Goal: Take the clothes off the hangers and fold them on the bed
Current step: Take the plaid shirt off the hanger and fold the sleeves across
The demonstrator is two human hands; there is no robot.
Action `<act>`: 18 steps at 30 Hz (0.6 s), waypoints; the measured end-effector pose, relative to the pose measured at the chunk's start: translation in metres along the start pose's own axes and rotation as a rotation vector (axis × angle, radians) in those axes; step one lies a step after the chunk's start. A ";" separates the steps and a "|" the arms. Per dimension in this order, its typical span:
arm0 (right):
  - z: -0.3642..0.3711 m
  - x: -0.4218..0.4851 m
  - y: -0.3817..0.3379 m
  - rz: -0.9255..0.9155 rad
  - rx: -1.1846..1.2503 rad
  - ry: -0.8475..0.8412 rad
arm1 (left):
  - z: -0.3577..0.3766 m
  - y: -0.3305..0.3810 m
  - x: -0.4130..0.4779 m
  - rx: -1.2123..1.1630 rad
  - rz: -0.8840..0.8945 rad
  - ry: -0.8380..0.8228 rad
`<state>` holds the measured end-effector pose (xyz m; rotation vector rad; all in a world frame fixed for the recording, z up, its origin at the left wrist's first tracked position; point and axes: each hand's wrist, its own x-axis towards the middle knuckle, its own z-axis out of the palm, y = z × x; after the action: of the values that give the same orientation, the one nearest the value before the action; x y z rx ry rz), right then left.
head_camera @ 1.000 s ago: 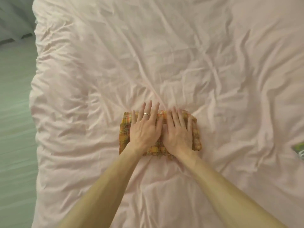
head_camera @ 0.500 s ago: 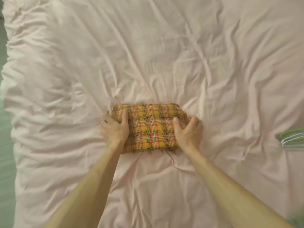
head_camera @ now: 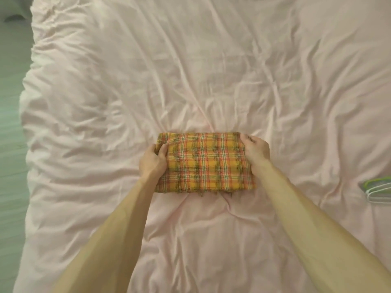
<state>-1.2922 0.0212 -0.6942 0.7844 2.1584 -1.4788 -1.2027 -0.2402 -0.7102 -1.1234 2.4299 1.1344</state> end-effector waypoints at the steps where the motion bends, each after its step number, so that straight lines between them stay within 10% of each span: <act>1: 0.001 -0.006 0.010 -0.093 -0.111 0.069 | 0.000 -0.002 0.000 0.019 0.015 0.008; 6: 0.002 -0.019 0.026 -0.139 -0.379 0.099 | 0.001 -0.008 0.001 0.107 0.017 0.023; 12: -0.011 0.003 -0.009 0.167 -0.057 -0.223 | -0.001 -0.005 0.004 0.137 0.036 -0.010; 18: 0.012 -0.008 0.019 -0.186 -0.375 0.315 | 0.004 0.014 0.003 0.098 -0.012 0.009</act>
<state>-1.2736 0.0139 -0.7073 0.7330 2.7019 -1.0271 -1.2151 -0.2338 -0.7066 -1.1143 2.4529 0.9963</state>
